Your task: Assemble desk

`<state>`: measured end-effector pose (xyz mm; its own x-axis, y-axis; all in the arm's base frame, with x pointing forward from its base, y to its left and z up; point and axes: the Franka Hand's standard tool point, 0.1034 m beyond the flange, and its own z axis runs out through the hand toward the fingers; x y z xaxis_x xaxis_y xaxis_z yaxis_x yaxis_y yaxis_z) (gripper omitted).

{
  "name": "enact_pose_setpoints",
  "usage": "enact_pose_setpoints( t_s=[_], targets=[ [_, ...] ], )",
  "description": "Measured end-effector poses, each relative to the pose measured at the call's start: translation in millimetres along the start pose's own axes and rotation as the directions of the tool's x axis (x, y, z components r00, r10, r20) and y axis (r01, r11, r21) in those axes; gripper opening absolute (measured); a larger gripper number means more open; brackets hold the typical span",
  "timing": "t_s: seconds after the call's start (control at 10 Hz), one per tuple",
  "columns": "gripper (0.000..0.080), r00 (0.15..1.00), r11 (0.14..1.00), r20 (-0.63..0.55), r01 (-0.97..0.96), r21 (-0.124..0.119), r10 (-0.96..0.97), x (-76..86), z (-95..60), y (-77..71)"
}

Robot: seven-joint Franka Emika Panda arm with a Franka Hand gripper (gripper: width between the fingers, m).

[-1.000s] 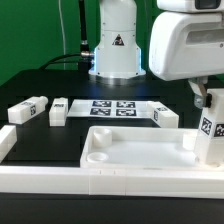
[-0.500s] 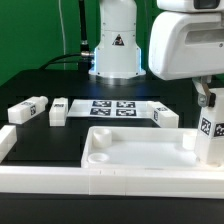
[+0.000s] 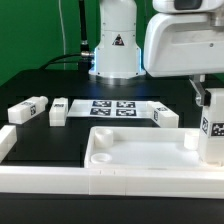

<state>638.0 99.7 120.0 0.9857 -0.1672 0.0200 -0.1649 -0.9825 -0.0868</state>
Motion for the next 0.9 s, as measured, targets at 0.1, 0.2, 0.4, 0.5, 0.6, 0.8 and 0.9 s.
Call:
enact_pose_setpoints(
  t_s=[0.1, 0.2, 0.4, 0.5, 0.6, 0.8, 0.9],
  targets=[
    [0.0290, 0.996, 0.996, -0.006, -0.086, 0.002, 0.086, -0.1, 0.1, 0.7],
    [0.0290, 0.989, 0.989, -0.008, -0.145, 0.002, 0.145, 0.1, 0.2, 1.1],
    [0.0291, 0.945, 0.945, -0.008, -0.326, 0.001, 0.326, 0.1, 0.5, 1.7],
    [0.0291, 0.908, 0.908, -0.007, -0.419, 0.002, 0.419, 0.2, 0.6, 2.4],
    [0.0291, 0.858, 0.858, -0.005, -0.513, 0.005, 0.513, 0.6, 0.6, 3.6],
    [0.0291, 0.761, 0.760, 0.012, -0.649, 0.013, 0.649, 0.7, 0.5, 4.2],
    [0.0291, 0.731, 0.731, 0.021, -0.682, 0.003, 0.682, -0.4, 0.0, 2.6]
  ],
)
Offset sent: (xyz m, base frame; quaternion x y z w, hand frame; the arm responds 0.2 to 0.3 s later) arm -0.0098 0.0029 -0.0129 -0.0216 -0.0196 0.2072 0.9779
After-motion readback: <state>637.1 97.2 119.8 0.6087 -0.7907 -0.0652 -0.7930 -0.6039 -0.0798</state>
